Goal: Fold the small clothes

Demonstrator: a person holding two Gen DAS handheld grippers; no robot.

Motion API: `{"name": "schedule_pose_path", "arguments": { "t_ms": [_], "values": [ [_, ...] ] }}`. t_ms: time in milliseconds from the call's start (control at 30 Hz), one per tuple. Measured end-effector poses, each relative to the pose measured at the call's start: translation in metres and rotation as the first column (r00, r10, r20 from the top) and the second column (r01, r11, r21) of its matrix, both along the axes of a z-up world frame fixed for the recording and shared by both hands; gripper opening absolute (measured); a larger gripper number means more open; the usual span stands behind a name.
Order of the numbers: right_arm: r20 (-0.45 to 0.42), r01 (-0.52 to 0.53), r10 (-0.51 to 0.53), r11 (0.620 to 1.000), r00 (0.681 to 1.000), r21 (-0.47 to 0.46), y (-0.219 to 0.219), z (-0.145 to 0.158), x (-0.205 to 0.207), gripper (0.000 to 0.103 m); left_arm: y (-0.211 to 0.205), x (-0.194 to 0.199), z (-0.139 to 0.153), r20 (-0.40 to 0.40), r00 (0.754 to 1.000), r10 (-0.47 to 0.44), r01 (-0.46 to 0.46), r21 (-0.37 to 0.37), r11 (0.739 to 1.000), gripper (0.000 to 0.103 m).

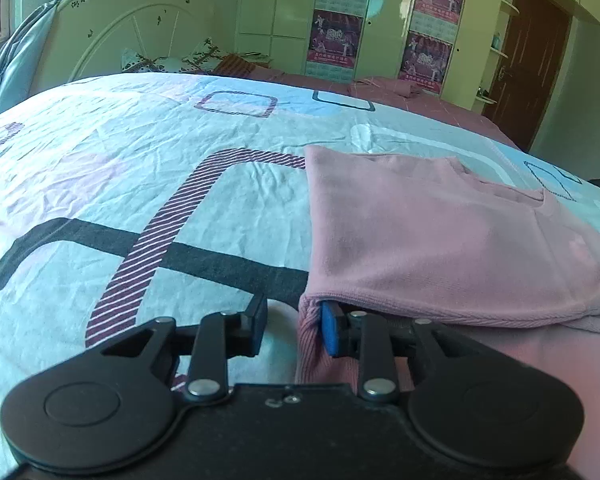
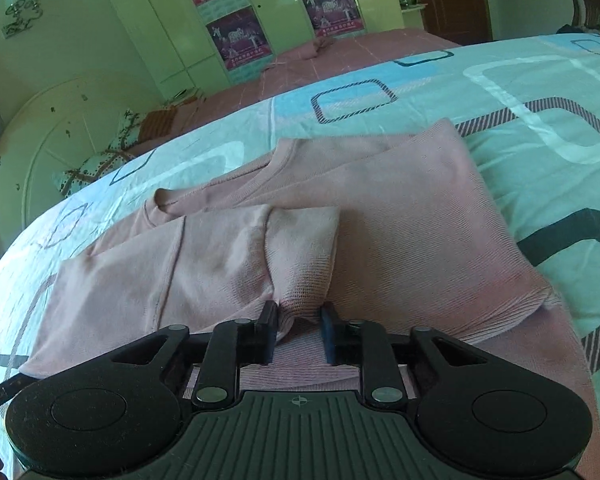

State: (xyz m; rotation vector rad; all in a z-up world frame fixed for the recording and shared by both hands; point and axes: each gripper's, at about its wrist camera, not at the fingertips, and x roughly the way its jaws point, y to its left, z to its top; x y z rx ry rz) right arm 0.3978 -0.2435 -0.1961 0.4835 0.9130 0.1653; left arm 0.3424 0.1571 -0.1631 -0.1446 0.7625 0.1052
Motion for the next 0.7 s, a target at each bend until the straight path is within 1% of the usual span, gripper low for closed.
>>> {"name": "schedule_pose_path", "arguments": {
  "t_ms": [33, 100, 167, 200, 267, 333, 367, 433, 533, 567, 633, 667, 700],
  "values": [
    [0.008, 0.014, -0.014, 1.0, 1.0, 0.002, -0.005, 0.002, -0.001, 0.032, 0.002, -0.002, 0.002, -0.007, 1.0, -0.005, 0.005, -0.001, 1.0, 0.034],
    [0.021, 0.036, -0.037, 0.999, 0.999, 0.019, -0.015, 0.008, -0.003, 0.033, 0.006, -0.006, 0.007, -0.011, 1.0, -0.006, 0.006, -0.016, 1.0, 0.042],
    [0.019, 0.04, -0.041, 0.999, 0.999, 0.015, -0.02, 0.009, 0.003, 0.033, 0.01, -0.013, 0.015, 0.013, 1.0, 0.022, -0.021, -0.044, 0.999, 0.058],
    [0.014, 0.043, -0.043, 0.999, 0.999, 0.019, -0.022, 0.007, 0.007, 0.033, 0.011, -0.014, 0.019, 0.027, 0.999, 0.036, -0.035, -0.048, 0.998, 0.061],
    [-0.005, 0.053, -0.052, 0.998, 0.999, 0.046, -0.025, 0.001, 0.017, 0.034, 0.012, -0.011, 0.024, 0.038, 0.998, 0.045, -0.043, -0.067, 0.997, 0.062],
    [-0.025, 0.064, -0.063, 0.995, 0.998, 0.076, -0.026, -0.006, 0.028, 0.041, 0.011, -0.001, 0.027, 0.036, 0.998, 0.043, -0.04, -0.086, 0.995, 0.062],
    [-0.035, 0.071, -0.068, 0.993, 0.997, 0.091, -0.026, -0.009, 0.034, 0.042, 0.01, 0.006, 0.027, 0.035, 0.999, 0.041, -0.037, -0.088, 0.995, 0.062],
    [-0.045, 0.082, -0.077, 0.99, 0.996, 0.117, -0.026, -0.015, 0.044, 0.043, 0.005, 0.023, 0.026, 0.036, 0.999, 0.032, -0.028, -0.094, 0.995, 0.062],
    [-0.041, 0.089, -0.085, 0.99, 0.996, 0.112, -0.021, -0.019, 0.057, 0.043, -0.002, 0.049, 0.02, 0.029, 0.999, 0.023, -0.02, -0.095, 0.995, 0.061],
    [-0.042, 0.085, -0.081, 0.99, 0.996, 0.113, -0.018, -0.021, 0.06, 0.043, -0.003, 0.059, 0.017, 0.025, 0.999, 0.027, -0.025, -0.093, 0.995, 0.061],
    [-0.041, 0.065, -0.061, 0.991, 0.997, 0.117, -0.012, -0.022, 0.066, 0.042, -0.001, 0.075, 0.011, 0.011, 0.998, 0.056, -0.055, -0.114, 0.992, 0.06],
    [-0.038, 0.049, -0.045, 0.993, 0.998, 0.108, -0.008, -0.022, 0.067, 0.042, 0.002, 0.083, 0.008, 0.001, 0.998, 0.07, -0.069, -0.133, 0.989, 0.06],
    [-0.032, 0.034, -0.031, 0.995, 0.999, 0.099, -0.004, -0.021, 0.068, 0.026, 0.005, 0.089, 0.005, -0.011, 0.997, 0.081, -0.082, -0.151, 0.985, 0.06]
  ]
}}
